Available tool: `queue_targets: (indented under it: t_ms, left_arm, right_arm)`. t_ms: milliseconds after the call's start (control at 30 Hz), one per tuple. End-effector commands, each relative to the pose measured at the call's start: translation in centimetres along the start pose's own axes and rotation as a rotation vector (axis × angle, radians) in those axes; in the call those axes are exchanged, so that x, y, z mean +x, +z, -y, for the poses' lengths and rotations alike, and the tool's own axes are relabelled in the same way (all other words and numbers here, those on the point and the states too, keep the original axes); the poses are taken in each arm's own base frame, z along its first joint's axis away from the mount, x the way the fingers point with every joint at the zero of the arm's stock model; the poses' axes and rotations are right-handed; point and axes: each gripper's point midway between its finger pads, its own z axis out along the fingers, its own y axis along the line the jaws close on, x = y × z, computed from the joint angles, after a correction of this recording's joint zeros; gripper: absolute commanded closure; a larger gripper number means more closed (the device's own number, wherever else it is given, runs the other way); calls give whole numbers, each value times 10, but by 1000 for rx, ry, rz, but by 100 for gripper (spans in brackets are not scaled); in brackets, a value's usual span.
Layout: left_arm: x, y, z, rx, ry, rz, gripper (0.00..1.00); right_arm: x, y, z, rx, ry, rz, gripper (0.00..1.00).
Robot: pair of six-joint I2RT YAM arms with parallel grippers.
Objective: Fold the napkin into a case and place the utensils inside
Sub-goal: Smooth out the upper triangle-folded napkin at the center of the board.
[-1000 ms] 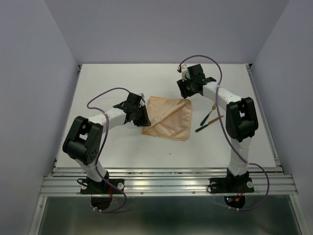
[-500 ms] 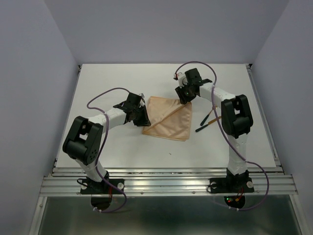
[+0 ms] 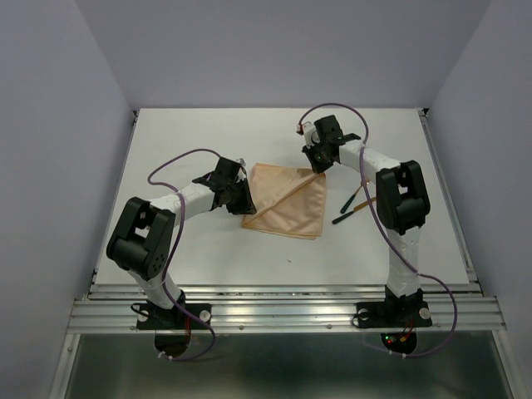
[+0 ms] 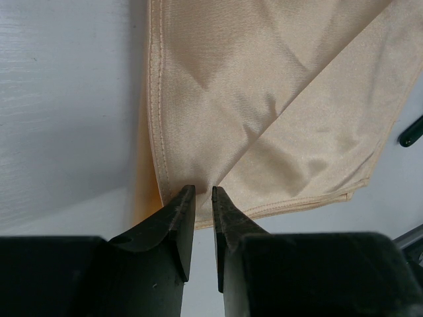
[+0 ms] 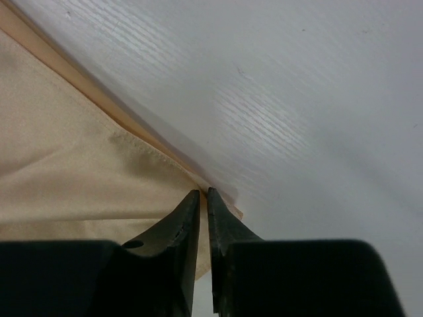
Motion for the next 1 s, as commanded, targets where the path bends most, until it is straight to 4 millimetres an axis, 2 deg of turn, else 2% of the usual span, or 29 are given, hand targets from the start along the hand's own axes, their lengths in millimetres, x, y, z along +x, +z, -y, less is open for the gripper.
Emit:
queue_targets:
  t_ms: [0,33,67,333,500,800,967]
  left_arm:
    - [-3,-2,3,11,14,16,73]
    - [-3,-1,2,10,13,15,73]
    - [-3,-1,2,10,13,13,73]
    - [-4,-1,4,13,16,13,73]
    - [-4,-1,4,11,16,12,73]
    - [-3,-1,2,8,17,13,73]
    - [-1,0,1,4,19,10,73]
  right_arm:
    - [-26,-6,4,32,-11,69,94]
    - [-27,-7,4,32,-11,70,94]
    - [-28,-8,4,32,-13,75,99]
    - [-26,-17,1,28,-17,96,99]
    - [-31,-28,1,40,-19,142,99]
    - [-27,-33,2,62,-8,167,99]
    - [-33,-43,3,72,-10,200,99]
